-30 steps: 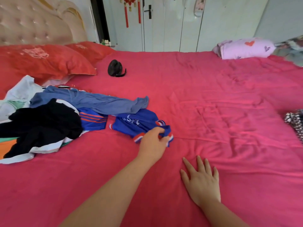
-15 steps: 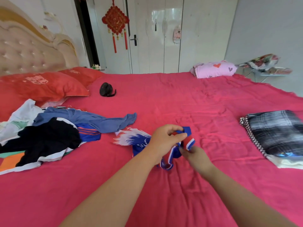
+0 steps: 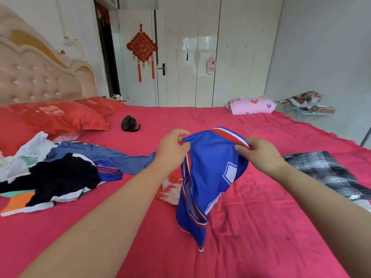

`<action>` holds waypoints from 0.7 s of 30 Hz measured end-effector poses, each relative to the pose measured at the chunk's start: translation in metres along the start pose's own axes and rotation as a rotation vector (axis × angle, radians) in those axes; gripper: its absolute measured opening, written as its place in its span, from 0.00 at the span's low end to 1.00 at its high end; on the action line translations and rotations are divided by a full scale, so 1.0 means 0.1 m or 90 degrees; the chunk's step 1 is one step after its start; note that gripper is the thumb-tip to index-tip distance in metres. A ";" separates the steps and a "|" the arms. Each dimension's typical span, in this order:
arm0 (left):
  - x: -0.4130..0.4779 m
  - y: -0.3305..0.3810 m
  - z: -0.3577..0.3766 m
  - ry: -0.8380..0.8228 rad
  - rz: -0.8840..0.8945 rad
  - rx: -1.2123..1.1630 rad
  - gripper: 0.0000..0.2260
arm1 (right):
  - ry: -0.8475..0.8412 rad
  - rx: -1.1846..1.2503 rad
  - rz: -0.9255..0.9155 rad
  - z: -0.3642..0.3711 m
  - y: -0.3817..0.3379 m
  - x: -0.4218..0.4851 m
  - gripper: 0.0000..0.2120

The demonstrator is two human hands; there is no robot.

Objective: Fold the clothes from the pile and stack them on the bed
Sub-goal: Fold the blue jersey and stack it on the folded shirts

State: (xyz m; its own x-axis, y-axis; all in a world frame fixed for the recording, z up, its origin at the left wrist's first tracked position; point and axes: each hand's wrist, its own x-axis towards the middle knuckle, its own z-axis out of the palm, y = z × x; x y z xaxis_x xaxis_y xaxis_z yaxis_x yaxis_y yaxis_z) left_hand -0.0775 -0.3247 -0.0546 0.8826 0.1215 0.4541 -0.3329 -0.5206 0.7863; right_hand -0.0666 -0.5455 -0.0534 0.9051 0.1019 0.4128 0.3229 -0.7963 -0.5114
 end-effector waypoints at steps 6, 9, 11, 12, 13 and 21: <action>-0.32 -0.07 0.07 -0.111 -0.093 -0.003 0.15 | -0.209 0.087 0.051 0.28 -0.03 -0.31 0.21; -0.43 0.00 0.10 -0.191 -0.091 -0.072 0.16 | -0.220 0.218 0.002 0.31 -0.24 -0.34 0.29; -0.45 0.04 0.11 -0.208 -0.070 -0.089 0.15 | -0.223 0.222 -0.041 0.30 -0.36 -0.29 0.20; -0.45 0.04 0.11 -0.200 -0.064 -0.099 0.14 | -0.216 0.196 -0.054 0.28 -0.39 -0.26 0.15; -0.44 0.04 0.10 -0.183 -0.064 -0.114 0.13 | -0.205 0.150 -0.059 0.25 -0.42 -0.23 0.10; -0.46 -0.03 0.08 -0.117 -0.041 -0.162 0.11 | -0.317 0.089 -0.071 0.31 -0.43 -0.16 0.07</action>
State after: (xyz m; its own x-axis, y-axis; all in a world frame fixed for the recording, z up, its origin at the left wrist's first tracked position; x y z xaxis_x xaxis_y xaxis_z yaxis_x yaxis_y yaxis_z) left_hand -0.1146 -0.3356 -0.0819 0.9419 -0.0202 0.3353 -0.3269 -0.2852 0.9010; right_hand -0.0860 -0.4950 -0.0612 0.8736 0.4800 0.0803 0.4284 -0.6802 -0.5948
